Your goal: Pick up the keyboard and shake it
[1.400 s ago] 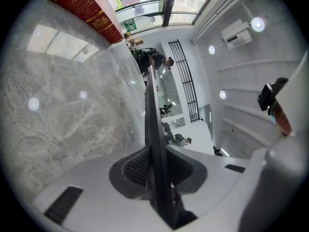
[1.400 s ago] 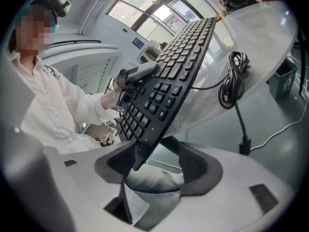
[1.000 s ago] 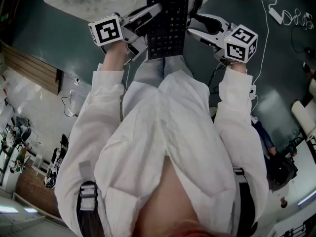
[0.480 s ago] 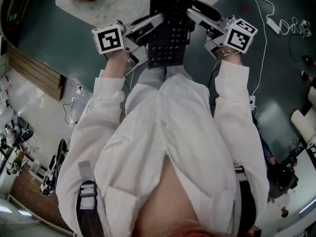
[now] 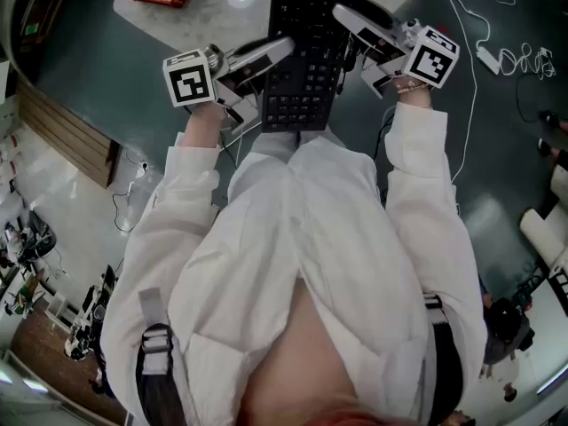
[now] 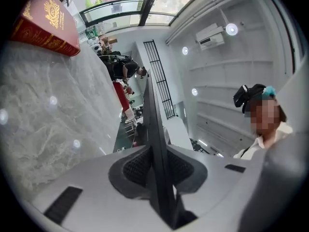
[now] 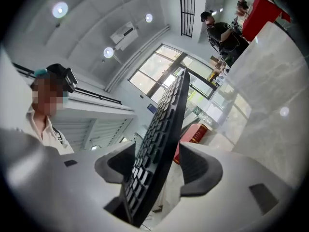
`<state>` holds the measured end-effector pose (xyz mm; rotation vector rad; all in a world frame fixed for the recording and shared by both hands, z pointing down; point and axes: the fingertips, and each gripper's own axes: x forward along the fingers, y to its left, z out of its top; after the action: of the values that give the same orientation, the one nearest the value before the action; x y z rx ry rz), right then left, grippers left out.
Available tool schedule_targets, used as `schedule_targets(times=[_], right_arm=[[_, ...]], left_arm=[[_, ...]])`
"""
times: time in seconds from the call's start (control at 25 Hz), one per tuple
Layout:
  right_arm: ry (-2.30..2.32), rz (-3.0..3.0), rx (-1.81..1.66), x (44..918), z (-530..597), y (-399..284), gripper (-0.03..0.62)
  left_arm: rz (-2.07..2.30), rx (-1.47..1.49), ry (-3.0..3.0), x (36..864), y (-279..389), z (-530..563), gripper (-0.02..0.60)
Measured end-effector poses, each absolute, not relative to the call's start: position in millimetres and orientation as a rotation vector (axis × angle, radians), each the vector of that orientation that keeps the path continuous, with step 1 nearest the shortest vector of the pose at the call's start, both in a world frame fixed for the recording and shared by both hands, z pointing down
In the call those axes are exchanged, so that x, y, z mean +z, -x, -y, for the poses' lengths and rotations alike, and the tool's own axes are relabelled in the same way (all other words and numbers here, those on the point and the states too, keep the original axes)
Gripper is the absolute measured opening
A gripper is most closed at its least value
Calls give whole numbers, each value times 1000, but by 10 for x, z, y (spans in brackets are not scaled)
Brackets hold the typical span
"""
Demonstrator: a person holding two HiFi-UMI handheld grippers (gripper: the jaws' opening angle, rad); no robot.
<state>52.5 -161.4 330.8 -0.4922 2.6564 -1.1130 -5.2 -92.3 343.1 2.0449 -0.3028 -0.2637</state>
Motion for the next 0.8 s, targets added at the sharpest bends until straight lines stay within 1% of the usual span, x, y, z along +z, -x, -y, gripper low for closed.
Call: schedule_targets(times=[0.52, 0.64, 0.8], right_arm=[[323, -2684, -1057, 2827, 1601, -294, 267], [292, -2696, -1033, 2699, 1410, -312, 267], [262, -2689, -1032, 2582, 1458, -351, 257]], left_arm=[[158, -313, -2131, 3082, -17, 811, 77], [152, -341, -2148, 2971, -32, 645, 77], [158, -384, -2150, 2866, -25, 724, 78]])
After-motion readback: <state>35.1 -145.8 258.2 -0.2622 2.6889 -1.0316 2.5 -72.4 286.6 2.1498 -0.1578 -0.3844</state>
